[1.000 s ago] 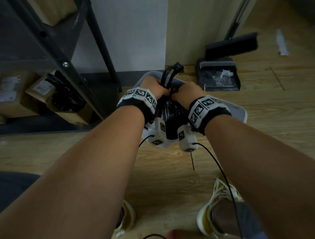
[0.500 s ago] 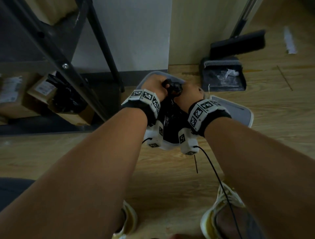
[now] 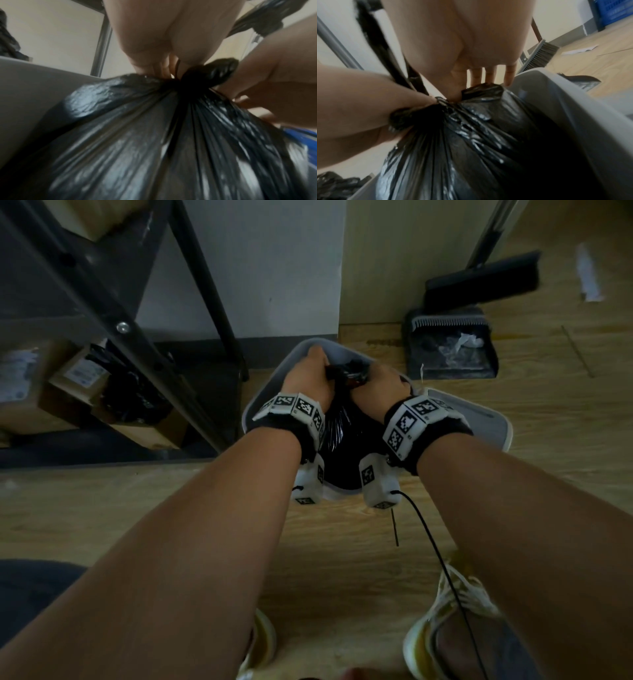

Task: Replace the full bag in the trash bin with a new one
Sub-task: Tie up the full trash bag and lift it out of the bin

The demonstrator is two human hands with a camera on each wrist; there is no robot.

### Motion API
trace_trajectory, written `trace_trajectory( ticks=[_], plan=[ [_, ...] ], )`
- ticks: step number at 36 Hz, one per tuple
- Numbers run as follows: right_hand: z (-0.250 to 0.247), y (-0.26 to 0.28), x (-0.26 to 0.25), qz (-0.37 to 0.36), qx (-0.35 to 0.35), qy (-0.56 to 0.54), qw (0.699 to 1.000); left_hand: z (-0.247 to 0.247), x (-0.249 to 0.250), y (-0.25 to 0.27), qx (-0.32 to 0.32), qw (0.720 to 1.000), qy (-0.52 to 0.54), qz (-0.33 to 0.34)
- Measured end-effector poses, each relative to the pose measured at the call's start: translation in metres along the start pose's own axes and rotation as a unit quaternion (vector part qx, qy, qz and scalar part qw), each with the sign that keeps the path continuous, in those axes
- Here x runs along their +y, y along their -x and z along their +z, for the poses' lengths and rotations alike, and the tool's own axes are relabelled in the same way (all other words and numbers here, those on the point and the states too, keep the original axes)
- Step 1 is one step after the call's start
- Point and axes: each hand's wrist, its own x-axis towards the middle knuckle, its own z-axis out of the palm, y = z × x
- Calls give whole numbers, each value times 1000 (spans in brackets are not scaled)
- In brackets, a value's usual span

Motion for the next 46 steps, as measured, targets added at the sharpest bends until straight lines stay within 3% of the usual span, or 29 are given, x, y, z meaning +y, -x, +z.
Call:
trace_trajectory(
  ticks=[16,24,32,38,46],
  plan=[
    [-10,5,-5,-92,-22,11,995,-11,-12,-3,7,997,-29,66],
    [-6,2,-15,-51,-31,25,998,-17,-6,-2,-11,997,-5,70],
    [-6,3,-12,-21,29,40,999,-19,-9,4,-22,991,133,-17],
    [0,2,-19,-29,73,159,984,-24,-13,-7,-75,991,17,-105],
    [8,10,-17,-31,83,223,971,-28,-14,-13,-120,979,-92,-134]
  ],
)
